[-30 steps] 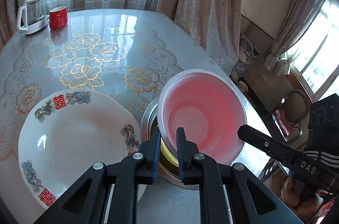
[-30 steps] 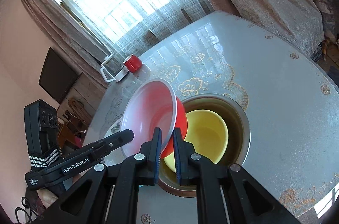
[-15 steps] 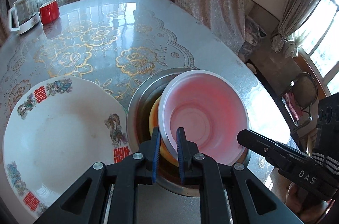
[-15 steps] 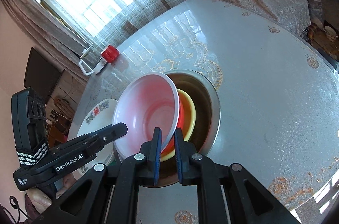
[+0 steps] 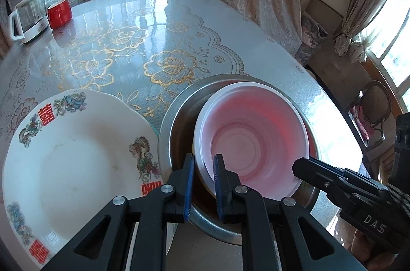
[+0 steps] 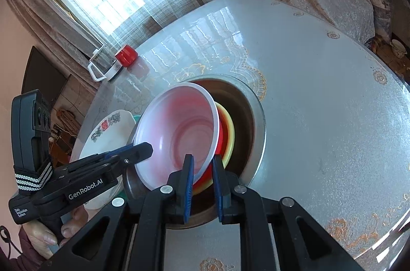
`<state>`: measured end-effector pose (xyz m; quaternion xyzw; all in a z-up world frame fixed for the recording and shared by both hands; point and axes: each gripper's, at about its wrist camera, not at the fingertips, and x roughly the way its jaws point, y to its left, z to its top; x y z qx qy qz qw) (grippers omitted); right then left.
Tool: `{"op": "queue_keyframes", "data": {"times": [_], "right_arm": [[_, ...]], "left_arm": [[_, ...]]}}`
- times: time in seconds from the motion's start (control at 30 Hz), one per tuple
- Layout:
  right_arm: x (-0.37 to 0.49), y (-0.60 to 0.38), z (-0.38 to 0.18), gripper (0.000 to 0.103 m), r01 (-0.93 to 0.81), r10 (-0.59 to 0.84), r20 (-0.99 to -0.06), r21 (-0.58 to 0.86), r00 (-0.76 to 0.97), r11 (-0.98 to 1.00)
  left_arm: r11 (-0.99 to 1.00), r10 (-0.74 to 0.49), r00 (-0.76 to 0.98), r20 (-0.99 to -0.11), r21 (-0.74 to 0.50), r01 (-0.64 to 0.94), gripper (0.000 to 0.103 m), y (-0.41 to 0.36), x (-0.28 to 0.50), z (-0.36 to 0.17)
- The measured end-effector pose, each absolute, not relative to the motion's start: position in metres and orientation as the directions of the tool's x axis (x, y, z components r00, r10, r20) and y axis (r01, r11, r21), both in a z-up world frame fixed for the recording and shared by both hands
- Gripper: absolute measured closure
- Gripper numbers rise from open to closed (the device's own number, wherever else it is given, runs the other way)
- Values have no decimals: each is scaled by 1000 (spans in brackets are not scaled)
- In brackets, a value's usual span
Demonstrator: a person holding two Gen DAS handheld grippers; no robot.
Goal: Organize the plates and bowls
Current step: 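Open the left tool and close it on the steel bowl rim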
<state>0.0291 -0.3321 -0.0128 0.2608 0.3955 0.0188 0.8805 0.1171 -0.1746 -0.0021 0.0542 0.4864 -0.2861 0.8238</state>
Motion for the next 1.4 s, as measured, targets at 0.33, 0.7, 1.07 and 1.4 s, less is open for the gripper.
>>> {"op": "queue_keyframes", "data": {"times": [0.33,0.7,1.07,1.4], "right_arm": [[32,-325,-10,85,175,205,-704,428,680,887],[32,-322,-9,80,182,188,-712,408,676,895],[25,-332,-5,78,201,174,-696,423,696,884],[23,-339,3,78,253,84,-696,367,713,895]], "left_arm": [[824,-410,390,-824,-152,545,90,-177,111,-3],[830,-404,412,-817,-138,540,89,-175,110,-3],[828,-413,430,-803,-135,544,88,-171,112,-2],[839,-429,474,-769,-146,524,82,-156,107,14]]}}
